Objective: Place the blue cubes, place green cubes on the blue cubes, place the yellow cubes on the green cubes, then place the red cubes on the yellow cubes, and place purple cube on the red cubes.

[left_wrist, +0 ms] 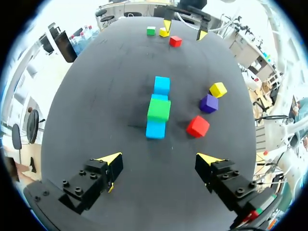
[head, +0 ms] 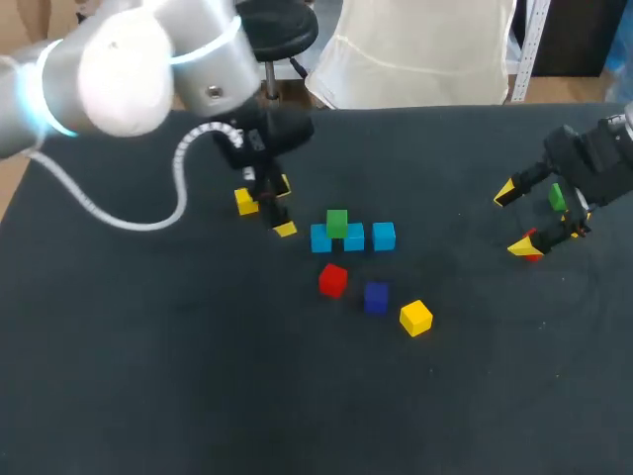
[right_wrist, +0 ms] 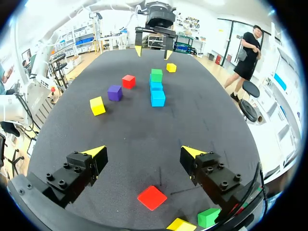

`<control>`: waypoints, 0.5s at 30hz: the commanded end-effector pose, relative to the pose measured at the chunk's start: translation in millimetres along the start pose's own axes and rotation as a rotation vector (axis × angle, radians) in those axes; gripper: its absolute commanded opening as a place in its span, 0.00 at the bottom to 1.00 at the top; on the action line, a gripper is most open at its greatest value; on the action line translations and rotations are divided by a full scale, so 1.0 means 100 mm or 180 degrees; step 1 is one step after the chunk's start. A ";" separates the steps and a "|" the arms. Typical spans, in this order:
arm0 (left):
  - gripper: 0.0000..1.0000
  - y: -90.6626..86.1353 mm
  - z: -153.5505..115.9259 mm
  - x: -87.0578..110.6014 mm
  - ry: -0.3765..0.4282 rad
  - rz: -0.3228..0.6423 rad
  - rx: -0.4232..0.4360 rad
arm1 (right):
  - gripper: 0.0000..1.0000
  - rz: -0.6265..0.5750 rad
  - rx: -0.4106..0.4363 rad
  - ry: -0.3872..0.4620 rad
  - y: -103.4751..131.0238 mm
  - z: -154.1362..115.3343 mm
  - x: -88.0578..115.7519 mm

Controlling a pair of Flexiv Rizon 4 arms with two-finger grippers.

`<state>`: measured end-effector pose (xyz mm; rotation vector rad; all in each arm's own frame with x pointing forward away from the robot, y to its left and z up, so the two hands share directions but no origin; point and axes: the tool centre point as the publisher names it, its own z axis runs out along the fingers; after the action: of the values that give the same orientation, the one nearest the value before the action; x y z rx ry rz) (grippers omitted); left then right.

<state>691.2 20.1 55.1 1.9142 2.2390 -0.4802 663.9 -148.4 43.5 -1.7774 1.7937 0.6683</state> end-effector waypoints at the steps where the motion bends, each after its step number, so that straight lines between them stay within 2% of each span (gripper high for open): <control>1: 1.00 -0.08 -0.01 0.34 -0.0727 0.0026 0.0019 | 1.00 -0.0004 -0.0002 -0.0008 -0.01 0.00 0.01; 7: 1.00 -0.13 -0.02 0.46 -0.0988 0.0121 0.0054 | 1.00 -0.0004 -0.0002 -0.0008 -0.01 0.00 0.01; 9: 1.00 -0.14 -0.03 0.48 -0.1014 0.0149 0.0004 | 1.00 -0.0004 -0.0002 -0.0008 -0.01 0.00 0.01; 11: 1.00 -0.17 -0.05 0.50 -0.1105 0.0308 -0.0125 | 1.00 -0.0004 -0.0002 -0.0008 -0.01 0.00 0.01; 15: 1.00 -0.19 -0.08 0.53 -0.1114 0.0358 -0.0202 | 1.00 -0.0004 -0.0002 -0.0008 -0.01 0.00 0.01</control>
<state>677.7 61.9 46.9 1.8500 1.9646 -0.6093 663.9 -148.4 43.5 -1.7774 1.7937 0.6683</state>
